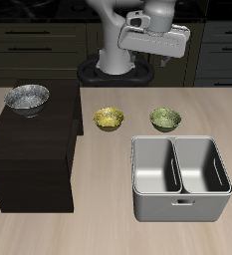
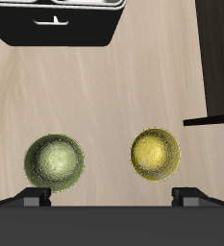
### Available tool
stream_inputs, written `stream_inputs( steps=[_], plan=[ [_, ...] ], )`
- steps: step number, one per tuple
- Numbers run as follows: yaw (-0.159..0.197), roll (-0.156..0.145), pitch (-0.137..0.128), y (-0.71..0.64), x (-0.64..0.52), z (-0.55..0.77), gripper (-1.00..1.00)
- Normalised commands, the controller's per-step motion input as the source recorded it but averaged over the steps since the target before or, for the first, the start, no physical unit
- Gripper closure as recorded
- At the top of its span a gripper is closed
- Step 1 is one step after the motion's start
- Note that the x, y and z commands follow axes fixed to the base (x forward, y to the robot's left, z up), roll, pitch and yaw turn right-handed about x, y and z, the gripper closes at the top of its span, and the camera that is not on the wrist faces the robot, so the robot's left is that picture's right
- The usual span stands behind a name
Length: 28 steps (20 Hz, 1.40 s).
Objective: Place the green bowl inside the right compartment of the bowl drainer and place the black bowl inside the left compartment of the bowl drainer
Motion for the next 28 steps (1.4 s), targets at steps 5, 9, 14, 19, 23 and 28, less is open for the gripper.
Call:
stream_inputs(
  steps=[5,9,14,19,23,28],
  plan=[
    [-0.024,-0.008,-0.04,-0.09,-0.02,-0.16,-1.0],
    [0.036,0.051,0.025,-0.05,0.0,-0.36,-1.0],
    [0.049,-0.008,-0.016,-0.08,0.0,-0.3,-1.0],
    [0.06,0.028,0.026,0.06,-0.04,-0.49,-1.0],
    [0.019,0.01,0.033,0.17,-0.08,-0.37,-1.0],
    [-0.009,0.008,-0.008,0.11,-0.1,-0.17,-1.0]
  ],
)
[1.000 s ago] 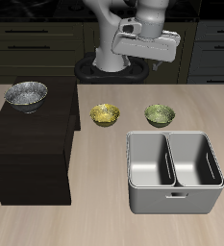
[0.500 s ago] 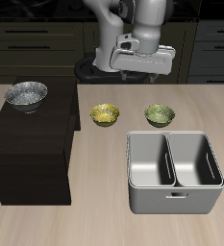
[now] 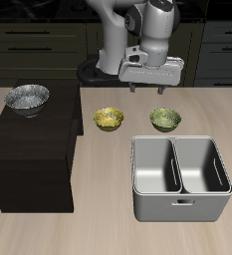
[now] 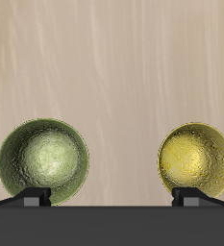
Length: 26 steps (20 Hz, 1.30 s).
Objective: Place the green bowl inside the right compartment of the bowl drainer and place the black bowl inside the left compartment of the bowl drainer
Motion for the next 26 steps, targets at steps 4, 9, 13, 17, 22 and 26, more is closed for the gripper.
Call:
stream_inputs(
  steps=[4,9,13,17,22,26],
  plan=[
    [-0.011,0.024,0.007,0.15,-0.04,-0.14,-1.0],
    [0.006,0.012,0.004,0.1,0.03,-0.14,-1.0],
    [-0.005,0.011,0.033,0.13,0.09,-0.23,-1.0],
    [-0.003,-0.008,0.017,-0.03,0.09,-0.19,-1.0],
    [0.003,-0.005,0.053,0.01,0.03,-0.32,-1.0],
    [0.005,0.004,0.037,0.0,-0.02,-0.22,-1.0]
  ],
)
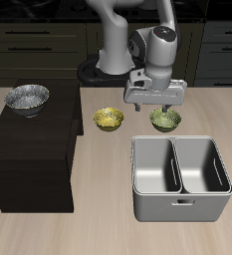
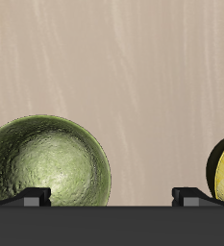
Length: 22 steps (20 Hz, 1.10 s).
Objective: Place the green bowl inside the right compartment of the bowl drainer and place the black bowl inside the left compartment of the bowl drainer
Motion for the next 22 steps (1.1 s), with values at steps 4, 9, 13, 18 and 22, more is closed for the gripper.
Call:
stream_inputs(
  steps=[4,9,13,18,22],
  plan=[
    [0.014,0.016,0.041,0.02,-0.06,-0.27,-1.0],
    [0.006,-0.004,0.055,-0.09,0.01,-0.27,-1.0],
    [-0.013,0.086,0.093,0.02,-0.03,-0.39,-1.0],
    [0.003,0.024,0.013,0.01,-0.02,-0.11,1.0],
    [0.004,0.0,-0.005,-0.03,0.01,0.02,1.0]
  ],
)
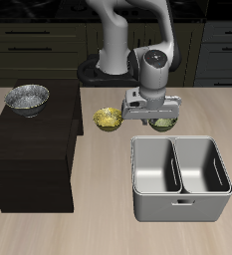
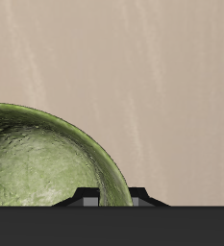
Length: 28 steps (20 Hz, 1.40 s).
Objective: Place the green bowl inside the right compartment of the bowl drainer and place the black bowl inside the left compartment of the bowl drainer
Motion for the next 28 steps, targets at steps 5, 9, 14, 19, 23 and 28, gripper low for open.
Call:
stream_inputs(
  steps=[5,9,14,19,23,28],
  plan=[
    [0.015,0.006,-0.006,0.03,0.0,0.05,1.0],
    [0.027,-0.012,-0.022,0.01,0.06,0.17,1.0],
    [0.017,-0.018,-0.052,-0.08,0.1,0.39,1.0],
    [0.002,-0.028,-0.058,-0.2,0.13,0.65,1.0],
    [-0.013,-0.033,-0.049,-0.29,0.2,0.64,1.0],
    [0.0,-0.042,-0.048,-0.26,0.16,0.55,1.0]
  ],
)
